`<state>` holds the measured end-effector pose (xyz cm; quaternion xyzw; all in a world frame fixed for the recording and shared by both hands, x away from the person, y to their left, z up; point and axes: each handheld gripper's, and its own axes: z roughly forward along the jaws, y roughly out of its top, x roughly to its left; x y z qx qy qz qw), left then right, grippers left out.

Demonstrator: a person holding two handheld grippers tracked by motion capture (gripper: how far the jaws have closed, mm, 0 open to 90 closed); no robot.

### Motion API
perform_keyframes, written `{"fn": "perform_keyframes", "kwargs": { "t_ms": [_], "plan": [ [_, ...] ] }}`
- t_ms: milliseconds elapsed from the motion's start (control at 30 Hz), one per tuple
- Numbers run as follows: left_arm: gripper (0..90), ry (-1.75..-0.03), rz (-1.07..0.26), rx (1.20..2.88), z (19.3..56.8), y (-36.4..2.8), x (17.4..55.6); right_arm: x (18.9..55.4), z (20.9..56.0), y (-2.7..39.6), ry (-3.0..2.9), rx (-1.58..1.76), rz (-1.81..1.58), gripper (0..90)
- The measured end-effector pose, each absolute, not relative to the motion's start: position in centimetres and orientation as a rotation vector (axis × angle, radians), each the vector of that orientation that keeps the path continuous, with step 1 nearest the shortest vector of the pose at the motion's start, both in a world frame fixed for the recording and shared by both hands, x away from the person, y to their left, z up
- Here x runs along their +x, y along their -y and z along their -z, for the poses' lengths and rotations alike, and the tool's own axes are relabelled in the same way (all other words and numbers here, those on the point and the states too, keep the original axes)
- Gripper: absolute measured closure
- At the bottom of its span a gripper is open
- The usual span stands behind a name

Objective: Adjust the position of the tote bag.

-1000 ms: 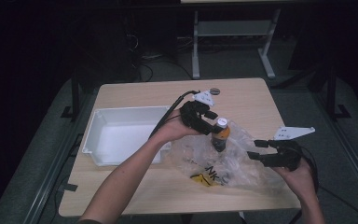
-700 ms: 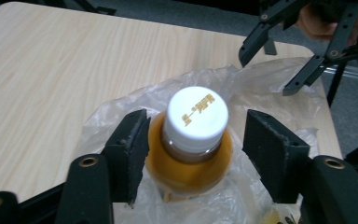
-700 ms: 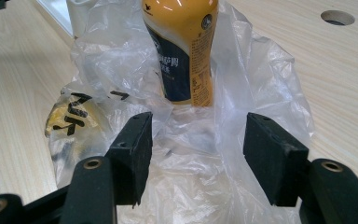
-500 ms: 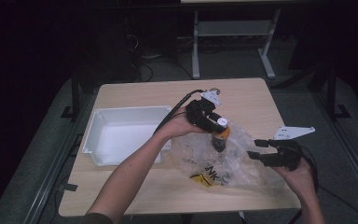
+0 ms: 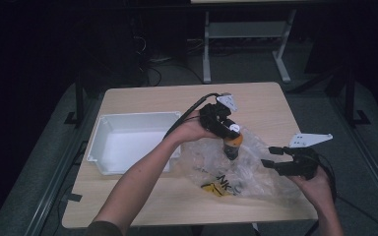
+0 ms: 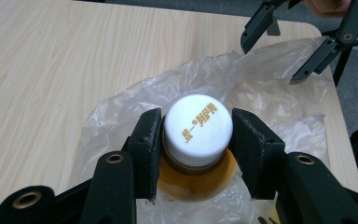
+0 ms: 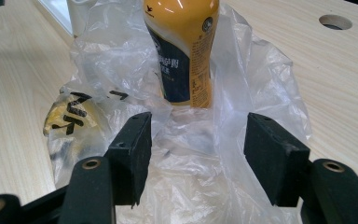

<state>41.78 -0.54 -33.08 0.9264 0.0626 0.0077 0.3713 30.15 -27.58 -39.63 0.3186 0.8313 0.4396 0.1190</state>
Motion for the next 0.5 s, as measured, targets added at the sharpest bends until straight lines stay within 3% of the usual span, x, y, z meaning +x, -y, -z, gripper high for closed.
{"fn": "perform_keyframes", "kwargs": {
  "t_ms": [500],
  "plan": [
    [58.5, -0.132, -0.038, 2.427, 32.55, 0.89, 41.72, 30.24, 39.57, 27.17, -2.442, 0.911, -1.283, 40.7]
  ]
}}
